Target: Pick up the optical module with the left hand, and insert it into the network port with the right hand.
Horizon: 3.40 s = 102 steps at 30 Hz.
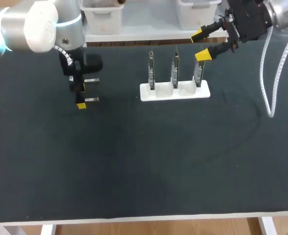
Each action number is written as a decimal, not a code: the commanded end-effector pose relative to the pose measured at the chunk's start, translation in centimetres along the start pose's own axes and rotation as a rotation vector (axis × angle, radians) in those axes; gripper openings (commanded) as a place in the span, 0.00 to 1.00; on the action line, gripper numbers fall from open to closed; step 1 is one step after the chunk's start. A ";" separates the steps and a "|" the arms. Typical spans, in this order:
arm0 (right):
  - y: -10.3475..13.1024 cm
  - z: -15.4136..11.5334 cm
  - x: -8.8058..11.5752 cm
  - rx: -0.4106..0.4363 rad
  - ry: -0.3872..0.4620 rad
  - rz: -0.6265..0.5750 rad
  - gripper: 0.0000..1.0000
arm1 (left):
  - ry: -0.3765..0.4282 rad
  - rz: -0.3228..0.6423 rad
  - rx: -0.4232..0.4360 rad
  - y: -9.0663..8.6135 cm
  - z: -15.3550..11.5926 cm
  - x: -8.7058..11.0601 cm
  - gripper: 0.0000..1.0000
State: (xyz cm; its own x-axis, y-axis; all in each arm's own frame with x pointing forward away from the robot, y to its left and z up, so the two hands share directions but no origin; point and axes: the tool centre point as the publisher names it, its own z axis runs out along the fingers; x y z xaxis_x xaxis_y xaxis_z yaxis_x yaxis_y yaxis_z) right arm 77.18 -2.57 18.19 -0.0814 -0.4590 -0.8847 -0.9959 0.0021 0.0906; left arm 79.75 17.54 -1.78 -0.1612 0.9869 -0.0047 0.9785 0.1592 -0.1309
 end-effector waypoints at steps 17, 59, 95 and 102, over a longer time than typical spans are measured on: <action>0.2 0.0 0.0 0.004 0.001 0.000 1.00 | 0.005 0.003 0.011 0.6 0.2 -0.1 0.00; 0.2 0.0 0.0 0.004 0.001 0.000 1.00 | -0.269 0.133 -0.111 -0.7 -4.4 -0.8 0.00; 0.2 0.0 0.0 0.004 0.001 0.000 1.00 | -0.373 0.317 -0.070 -1.0 -6.4 -5.3 0.00; 0.2 0.0 0.0 0.004 0.001 0.000 1.00 | -0.520 0.355 -0.100 -0.9 -8.2 -5.9 0.00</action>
State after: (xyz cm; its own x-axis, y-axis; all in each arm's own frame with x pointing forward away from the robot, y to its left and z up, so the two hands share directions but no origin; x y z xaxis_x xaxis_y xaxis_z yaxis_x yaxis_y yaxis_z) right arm 77.18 -2.57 18.19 -0.0814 -0.4590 -0.8847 -0.9959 0.0021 0.0906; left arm 80.79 11.07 6.34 0.1516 0.8664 -0.4758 0.9879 -0.1488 0.0437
